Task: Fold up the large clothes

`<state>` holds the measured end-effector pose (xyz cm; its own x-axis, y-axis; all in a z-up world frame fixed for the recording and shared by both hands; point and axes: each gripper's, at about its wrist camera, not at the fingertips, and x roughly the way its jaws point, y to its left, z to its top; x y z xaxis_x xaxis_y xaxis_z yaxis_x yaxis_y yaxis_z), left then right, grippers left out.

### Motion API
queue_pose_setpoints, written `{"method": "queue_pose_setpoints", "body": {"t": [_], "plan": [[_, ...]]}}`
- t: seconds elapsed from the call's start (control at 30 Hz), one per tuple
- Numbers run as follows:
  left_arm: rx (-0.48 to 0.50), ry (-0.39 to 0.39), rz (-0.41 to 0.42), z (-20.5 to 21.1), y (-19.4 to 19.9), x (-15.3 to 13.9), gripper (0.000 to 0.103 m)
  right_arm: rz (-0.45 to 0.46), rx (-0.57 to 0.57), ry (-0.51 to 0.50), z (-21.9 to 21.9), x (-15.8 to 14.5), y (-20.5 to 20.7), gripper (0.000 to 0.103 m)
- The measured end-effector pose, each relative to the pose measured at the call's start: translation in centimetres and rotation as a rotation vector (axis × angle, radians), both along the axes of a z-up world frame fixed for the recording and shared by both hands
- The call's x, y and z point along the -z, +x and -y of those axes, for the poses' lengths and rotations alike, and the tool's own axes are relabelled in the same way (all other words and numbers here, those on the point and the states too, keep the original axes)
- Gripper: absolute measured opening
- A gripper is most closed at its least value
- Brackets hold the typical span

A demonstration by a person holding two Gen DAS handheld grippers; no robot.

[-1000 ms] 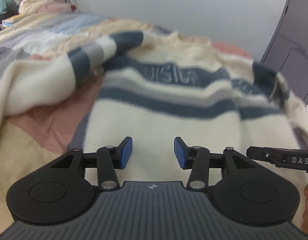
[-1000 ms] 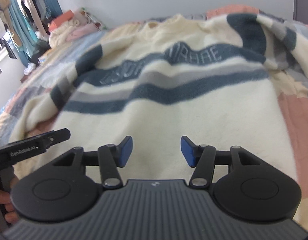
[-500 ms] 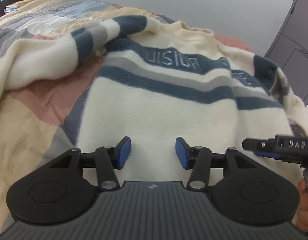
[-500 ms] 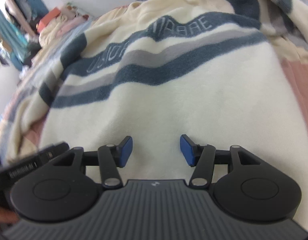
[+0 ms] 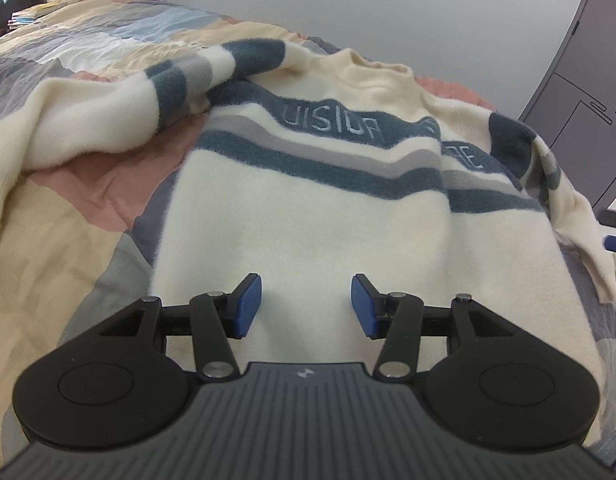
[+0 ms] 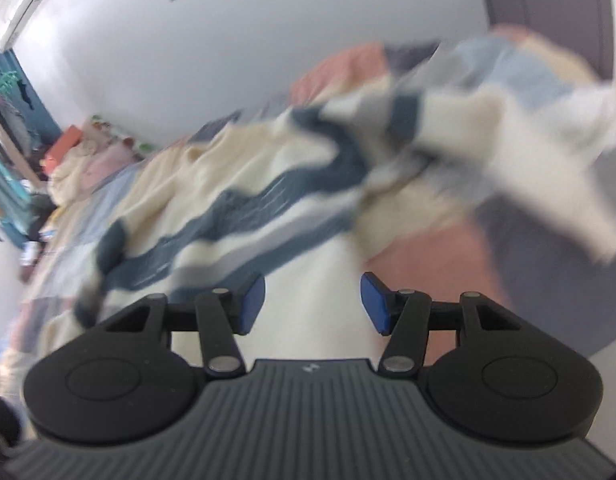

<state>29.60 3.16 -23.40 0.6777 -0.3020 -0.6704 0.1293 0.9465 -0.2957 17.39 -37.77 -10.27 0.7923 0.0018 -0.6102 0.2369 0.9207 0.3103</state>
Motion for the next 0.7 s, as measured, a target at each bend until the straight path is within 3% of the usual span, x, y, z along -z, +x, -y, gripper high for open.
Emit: {"method": "queue_pose_setpoints", "body": {"t": [0.27,0.3,0.33,0.37,0.5,0.6,0.7], "plan": [[-0.013,0.039,-0.005,0.4,0.7,0.6,0.056,-0.036,0.174,-0.053,11.8,1.8,-1.5,0.056],[-0.016,0.034,-0.006,0.4,0.8,0.6,0.056,-0.034,0.200,-0.059,13.0,2.0,-1.6,0.063],[-0.018,0.028,-0.010,0.3,1.0,0.7,0.056,-0.027,0.227,-0.066,14.3,2.2,-1.8,0.079],[-0.022,0.023,-0.015,0.3,1.1,0.9,0.056,-0.010,0.243,-0.066,15.4,2.4,-2.1,0.087],[-0.040,0.009,-0.028,0.2,1.5,1.3,0.056,0.024,0.308,-0.060,19.5,3.5,-3.0,0.091],[-0.053,0.011,-0.028,0.3,1.6,1.3,0.056,0.021,0.309,0.026,21.7,5.6,-3.0,0.092],[-0.070,0.017,-0.028,0.5,1.5,1.3,0.057,0.069,0.194,0.103,21.2,7.3,-3.1,0.092]]}}
